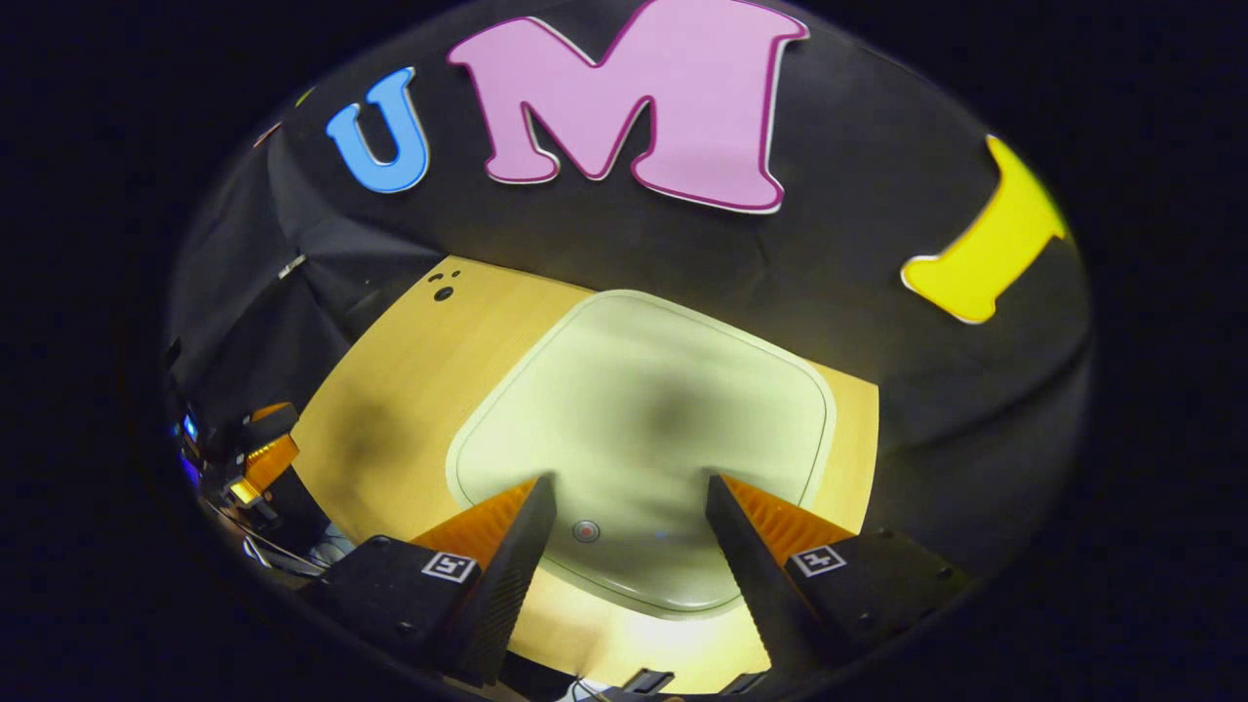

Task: Press the lid of the desktop garbage bin to open it, pick up the crumpled paper on the desktop and throw it into the bin, then pick up the pop can on the desktop and drop it into the bin, and finally close the garbage bin lid.

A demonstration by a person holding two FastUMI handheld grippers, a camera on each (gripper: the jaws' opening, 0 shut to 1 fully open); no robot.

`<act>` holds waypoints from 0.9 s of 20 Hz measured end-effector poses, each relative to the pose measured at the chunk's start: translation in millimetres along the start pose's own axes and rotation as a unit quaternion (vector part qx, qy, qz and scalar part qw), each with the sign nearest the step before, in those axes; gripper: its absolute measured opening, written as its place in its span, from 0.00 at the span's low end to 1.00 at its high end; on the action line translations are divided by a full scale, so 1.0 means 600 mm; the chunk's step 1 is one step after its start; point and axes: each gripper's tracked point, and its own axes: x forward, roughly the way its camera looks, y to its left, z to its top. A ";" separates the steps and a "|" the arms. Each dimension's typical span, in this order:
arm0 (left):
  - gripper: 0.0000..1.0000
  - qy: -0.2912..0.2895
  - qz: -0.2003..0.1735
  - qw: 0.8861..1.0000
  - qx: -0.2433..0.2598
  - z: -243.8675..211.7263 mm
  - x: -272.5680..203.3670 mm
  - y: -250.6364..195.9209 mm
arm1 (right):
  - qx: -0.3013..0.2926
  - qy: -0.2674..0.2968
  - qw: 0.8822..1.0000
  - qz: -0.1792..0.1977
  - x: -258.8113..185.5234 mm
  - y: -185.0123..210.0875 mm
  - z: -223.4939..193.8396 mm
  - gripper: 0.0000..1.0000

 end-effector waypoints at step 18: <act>0.95 -0.020 -0.050 0.998 0.032 0.040 0.051 0.028 | 0.099 -0.298 0.945 -0.087 -0.100 0.098 0.070 0.99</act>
